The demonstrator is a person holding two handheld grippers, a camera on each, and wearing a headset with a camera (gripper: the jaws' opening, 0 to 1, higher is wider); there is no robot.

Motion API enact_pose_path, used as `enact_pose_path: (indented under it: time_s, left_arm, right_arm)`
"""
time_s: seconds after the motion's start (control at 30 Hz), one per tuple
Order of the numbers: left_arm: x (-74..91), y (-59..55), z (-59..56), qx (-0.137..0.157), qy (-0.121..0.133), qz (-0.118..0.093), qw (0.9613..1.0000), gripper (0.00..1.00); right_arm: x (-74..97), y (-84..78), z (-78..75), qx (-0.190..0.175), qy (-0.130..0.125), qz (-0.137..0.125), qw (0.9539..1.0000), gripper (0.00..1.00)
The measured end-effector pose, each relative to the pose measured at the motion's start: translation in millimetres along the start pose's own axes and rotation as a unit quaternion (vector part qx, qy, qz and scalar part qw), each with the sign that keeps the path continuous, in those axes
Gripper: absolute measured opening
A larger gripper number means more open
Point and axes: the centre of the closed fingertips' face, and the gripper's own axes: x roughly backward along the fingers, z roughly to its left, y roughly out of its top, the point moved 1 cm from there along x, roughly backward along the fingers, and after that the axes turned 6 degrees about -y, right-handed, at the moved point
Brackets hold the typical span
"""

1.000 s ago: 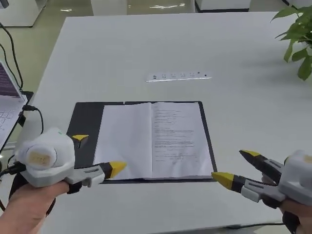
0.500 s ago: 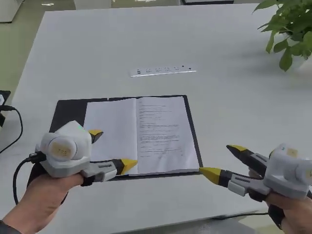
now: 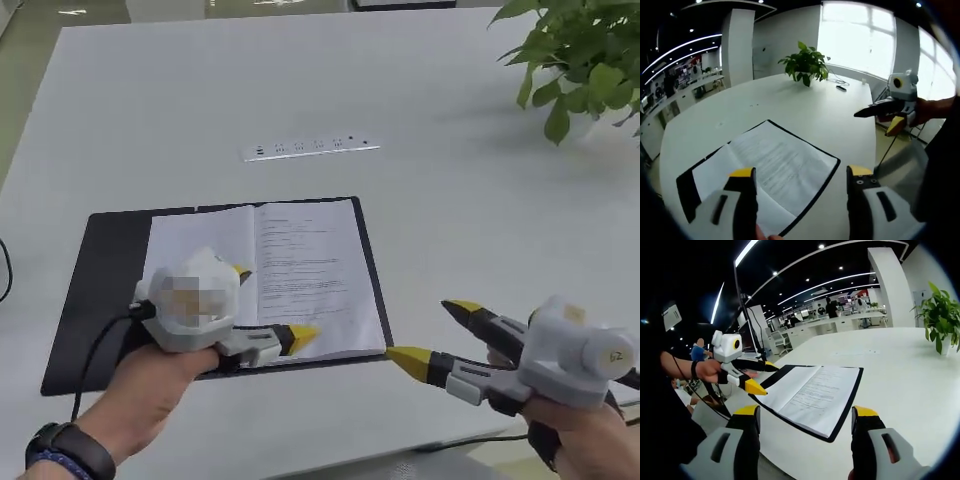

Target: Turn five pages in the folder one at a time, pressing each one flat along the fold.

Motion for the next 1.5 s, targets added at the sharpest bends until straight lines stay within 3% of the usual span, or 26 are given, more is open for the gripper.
enact_pose_path:
  time_s: [0.33, 0.57, 0.73, 0.83, 1.03, 1.23, 1.4, 1.5]
  left_arm:
    - [-54.6, 17.0, -8.9, -0.008, -0.021, 0.010, 0.9997, 0.73]
    - [-85.8, 15.1, -20.7, -0.015, -0.043, 0.036, 0.9983, 0.74]
    - [-107.7, 1.8, -22.8, -0.021, -0.048, 0.064, 0.9966, 0.73]
    - [-121.4, -12.0, -24.2, -0.018, -0.050, 0.085, 0.9949, 0.73]
    - [-137.2, -28.6, -25.8, -0.019, -0.045, 0.112, 0.9924, 0.72]
    - [-143.9, -40.2, -21.6, -0.030, -0.033, 0.133, 0.9902, 0.71]
    - [-144.8, -51.2, -12.8, -0.016, -0.020, 0.144, 0.9892, 0.72]
    - [-144.0, -56.0, -12.2, -0.030, -0.018, 0.154, 0.9874, 0.72]
  right_arm:
    - [2.6, -2.9, -5.4, -0.001, 0.002, 0.006, 1.0000, 0.74]
    - [5.7, -2.0, -12.7, -0.013, -0.003, -0.003, 0.9999, 0.74]
    - [6.9, -5.2, -14.8, -0.015, -0.004, 0.000, 0.9999, 0.73]
    - [8.3, -6.4, -16.4, -0.021, -0.005, 0.000, 0.9998, 0.73]
    - [9.3, -7.8, -19.4, -0.026, -0.007, 0.002, 0.9996, 0.73]
    - [9.6, -7.6, -22.2, -0.030, -0.008, 0.004, 0.9995, 0.72]
    - [9.8, -9.4, -24.1, -0.040, -0.008, 0.006, 0.9991, 0.70]
    - [8.9, -12.9, -23.5, -0.038, -0.006, 0.014, 0.9992, 0.70]
